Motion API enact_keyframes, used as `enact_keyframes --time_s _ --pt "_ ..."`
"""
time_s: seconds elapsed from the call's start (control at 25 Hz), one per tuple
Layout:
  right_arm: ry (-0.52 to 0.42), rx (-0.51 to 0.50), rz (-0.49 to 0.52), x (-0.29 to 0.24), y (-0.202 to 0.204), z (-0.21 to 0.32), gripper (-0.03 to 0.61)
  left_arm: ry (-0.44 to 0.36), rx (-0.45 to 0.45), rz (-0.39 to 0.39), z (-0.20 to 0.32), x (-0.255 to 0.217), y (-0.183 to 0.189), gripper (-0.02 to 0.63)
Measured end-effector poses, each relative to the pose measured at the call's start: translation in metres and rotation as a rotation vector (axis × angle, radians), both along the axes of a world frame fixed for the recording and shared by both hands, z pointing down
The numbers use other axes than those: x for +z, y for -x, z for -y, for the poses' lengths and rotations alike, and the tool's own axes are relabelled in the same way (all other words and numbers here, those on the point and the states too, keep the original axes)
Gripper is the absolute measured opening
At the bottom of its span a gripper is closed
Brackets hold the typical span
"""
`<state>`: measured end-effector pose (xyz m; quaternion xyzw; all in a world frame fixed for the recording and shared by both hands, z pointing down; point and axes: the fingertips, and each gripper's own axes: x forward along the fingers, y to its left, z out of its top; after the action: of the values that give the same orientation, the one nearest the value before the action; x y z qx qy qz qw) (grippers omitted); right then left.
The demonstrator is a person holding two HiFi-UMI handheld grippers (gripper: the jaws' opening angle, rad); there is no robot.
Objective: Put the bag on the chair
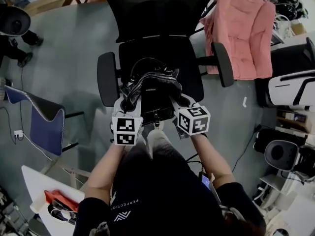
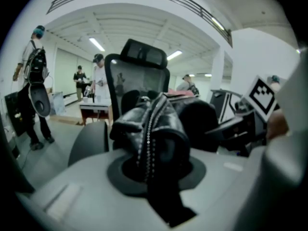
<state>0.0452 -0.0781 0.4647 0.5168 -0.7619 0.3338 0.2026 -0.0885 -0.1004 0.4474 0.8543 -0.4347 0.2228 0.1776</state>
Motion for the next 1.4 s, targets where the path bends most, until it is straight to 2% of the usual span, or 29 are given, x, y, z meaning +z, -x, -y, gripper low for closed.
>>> enact_keyframes --time_s 0.4,0.8,1.0,1.4 --pt "0.008 -0.079 -0.005 0.034 -0.009 0.046 0.041 0.02 -0.097 0.057 0.029 0.027 -0.008 0.097" --pt "0.045 -0.096 -0.005 0.071 -0.023 0.076 0.052 0.029 -0.171 0.102 0.055 0.053 -0.022 0.118" --pt "0.063 -0.125 0.0 0.08 -0.022 0.082 0.063 0.045 -0.21 0.142 0.063 0.061 -0.018 0.158" --pt "0.111 -0.135 0.006 0.097 -0.026 0.083 0.092 0.106 -0.232 0.16 0.064 0.071 -0.013 0.261"
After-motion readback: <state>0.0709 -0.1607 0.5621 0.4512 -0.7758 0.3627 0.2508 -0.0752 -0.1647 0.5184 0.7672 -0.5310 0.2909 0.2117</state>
